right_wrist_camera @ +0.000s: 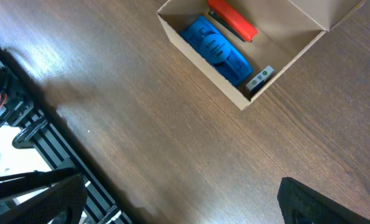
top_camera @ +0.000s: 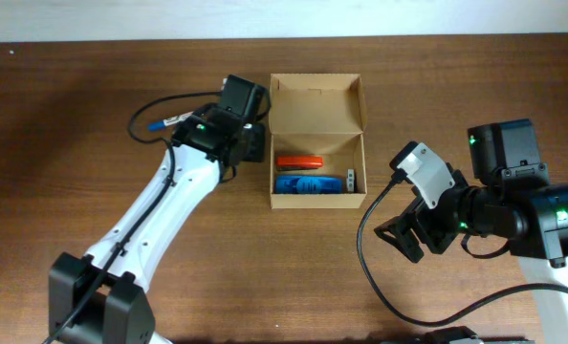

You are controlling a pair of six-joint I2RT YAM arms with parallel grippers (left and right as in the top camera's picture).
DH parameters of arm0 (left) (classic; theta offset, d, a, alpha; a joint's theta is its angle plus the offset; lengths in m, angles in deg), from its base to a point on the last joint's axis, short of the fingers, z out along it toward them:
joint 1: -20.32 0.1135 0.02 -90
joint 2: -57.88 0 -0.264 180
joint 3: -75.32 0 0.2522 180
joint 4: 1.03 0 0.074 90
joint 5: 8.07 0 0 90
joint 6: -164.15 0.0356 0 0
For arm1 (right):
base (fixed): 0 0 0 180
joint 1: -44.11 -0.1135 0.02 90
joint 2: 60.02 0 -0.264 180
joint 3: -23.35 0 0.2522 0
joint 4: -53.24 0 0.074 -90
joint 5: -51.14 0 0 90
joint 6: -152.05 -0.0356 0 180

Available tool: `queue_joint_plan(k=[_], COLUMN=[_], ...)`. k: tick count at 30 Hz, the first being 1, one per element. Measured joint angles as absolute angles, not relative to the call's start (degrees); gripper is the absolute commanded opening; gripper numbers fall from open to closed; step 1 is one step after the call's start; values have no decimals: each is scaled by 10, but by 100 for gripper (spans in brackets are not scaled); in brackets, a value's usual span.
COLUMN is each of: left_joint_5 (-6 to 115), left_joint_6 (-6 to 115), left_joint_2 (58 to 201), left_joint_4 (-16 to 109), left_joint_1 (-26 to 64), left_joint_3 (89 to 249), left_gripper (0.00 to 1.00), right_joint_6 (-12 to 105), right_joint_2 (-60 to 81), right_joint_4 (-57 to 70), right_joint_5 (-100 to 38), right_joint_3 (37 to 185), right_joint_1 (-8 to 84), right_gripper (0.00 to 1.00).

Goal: Pack container
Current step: 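Carry the yellow tape roll into the box and release it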

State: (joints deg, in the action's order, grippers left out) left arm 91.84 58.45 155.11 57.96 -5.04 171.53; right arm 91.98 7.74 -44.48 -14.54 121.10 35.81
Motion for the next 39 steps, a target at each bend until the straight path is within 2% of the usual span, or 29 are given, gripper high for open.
queue_joint_plan(k=[11,17,26,31,39], left_joint_5=[918,903,857,853,842], left_joint_6=[585,622,669,669,671], left_joint_2=[1554,1682,1772,1818,1840], left_joint_4=[589,614,613,573,561], left_joint_1=[-157,-199,-217,-217,-217], left_joint_3=[1798,1937,1951,1951,1951], left_gripper=[44,44,44,44,44], right_joint_6=[920,920,920,920,920], right_joint_2=[77,77,77,77,77], right_joint_4=[-445,-445,-445,-445,-445], right_joint_5=[-145,-145,-145,-145,-145], right_joint_3=[1211,1211,1211,1211,1211], right_joint_1=[358,358,358,358,358], right_gripper=[99,99,99,99,99])
